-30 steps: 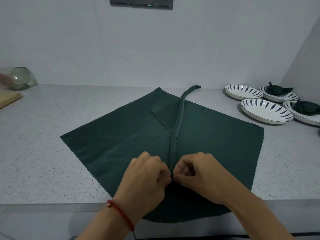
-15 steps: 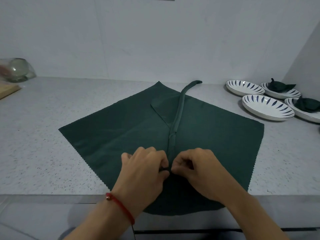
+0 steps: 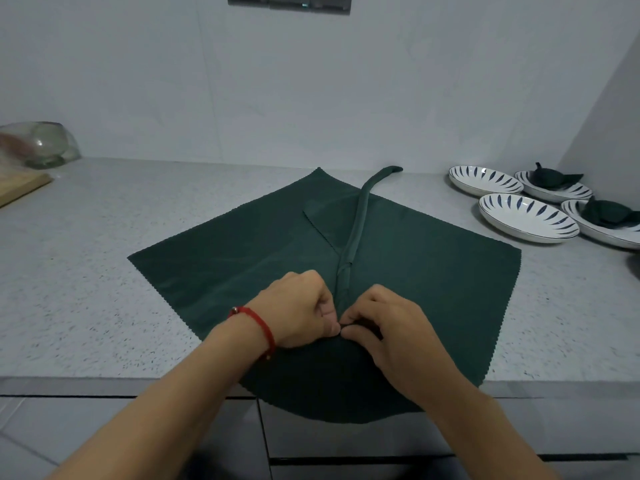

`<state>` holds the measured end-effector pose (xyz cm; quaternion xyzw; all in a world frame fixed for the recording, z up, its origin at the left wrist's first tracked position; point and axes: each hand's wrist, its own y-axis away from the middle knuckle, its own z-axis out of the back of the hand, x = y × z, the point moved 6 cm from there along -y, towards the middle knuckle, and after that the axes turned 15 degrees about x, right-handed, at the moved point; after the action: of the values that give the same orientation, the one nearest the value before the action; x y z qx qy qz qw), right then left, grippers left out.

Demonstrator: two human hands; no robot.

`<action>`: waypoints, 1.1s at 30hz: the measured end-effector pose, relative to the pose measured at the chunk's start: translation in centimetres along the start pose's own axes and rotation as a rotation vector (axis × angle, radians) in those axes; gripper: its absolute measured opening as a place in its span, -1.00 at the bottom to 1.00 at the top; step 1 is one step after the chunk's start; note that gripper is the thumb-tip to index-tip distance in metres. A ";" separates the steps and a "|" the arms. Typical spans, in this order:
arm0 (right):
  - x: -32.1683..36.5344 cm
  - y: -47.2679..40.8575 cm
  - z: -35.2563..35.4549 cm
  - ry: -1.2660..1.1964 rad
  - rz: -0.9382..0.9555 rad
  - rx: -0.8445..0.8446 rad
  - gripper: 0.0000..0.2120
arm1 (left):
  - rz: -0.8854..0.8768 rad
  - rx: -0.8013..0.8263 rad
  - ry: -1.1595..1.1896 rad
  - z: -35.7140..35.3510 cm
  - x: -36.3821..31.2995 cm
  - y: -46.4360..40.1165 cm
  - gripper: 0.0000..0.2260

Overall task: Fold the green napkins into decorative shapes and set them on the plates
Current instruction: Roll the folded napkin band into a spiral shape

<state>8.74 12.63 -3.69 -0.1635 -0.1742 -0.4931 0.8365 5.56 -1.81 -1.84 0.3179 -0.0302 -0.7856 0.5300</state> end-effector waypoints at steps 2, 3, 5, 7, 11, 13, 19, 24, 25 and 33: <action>0.2 -0.2 0.1 -0.013 0.007 0.010 -0.96 | -0.015 -0.116 -0.052 -0.3 0.0 0.5 -0.90; 0.2 -0.4 0.2 -0.005 -0.003 0.024 -0.94 | -0.033 -0.183 -0.079 -0.5 -0.1 0.9 -0.90; 0.2 -0.9 0.5 -0.010 -0.048 0.083 -0.91 | -0.063 -0.268 -0.103 -1.0 -0.4 1.4 -0.91; -0.1 -1.5 0.8 -0.051 -0.079 0.130 -0.92 | -0.067 -0.297 -0.119 -1.0 -0.4 1.5 -0.95; -0.2 -1.6 0.9 -0.102 -0.072 0.121 -0.90 | -0.003 -0.212 -0.071 -0.5 -0.1 0.6 -0.91; 0.1 -1.3 0.8 -0.059 -0.019 0.104 -0.83 | 0.015 -0.121 -0.043 0.2 0.0 -0.1 -0.90; 0.0 -1.8 0.4 0.007 -0.015 0.086 -0.93 | 0.016 -0.074 0.010 0.9 0.7 -1.1 -0.95; -0.8 -2.5 1.0 -0.111 -0.088 0.133 -0.91 | -0.055 -0.238 -0.059 -0.2 -0.4 0.1 -0.93; -0.9 -2.7 1.1 -0.134 -0.105 0.145 -0.90 | -0.047 -0.228 -0.067 0.0 -0.3 0.0 -0.93; -0.2 -2.6 1.0 -0.011 -0.059 0.108 -0.83 | 0.042 -0.098 -0.075 1.0 -0.7 -1.8 -0.99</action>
<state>6.26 12.04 -2.68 -0.1155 -0.2100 -0.5063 0.8284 3.72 -0.76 -1.42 0.2610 -0.0183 -0.7862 0.5599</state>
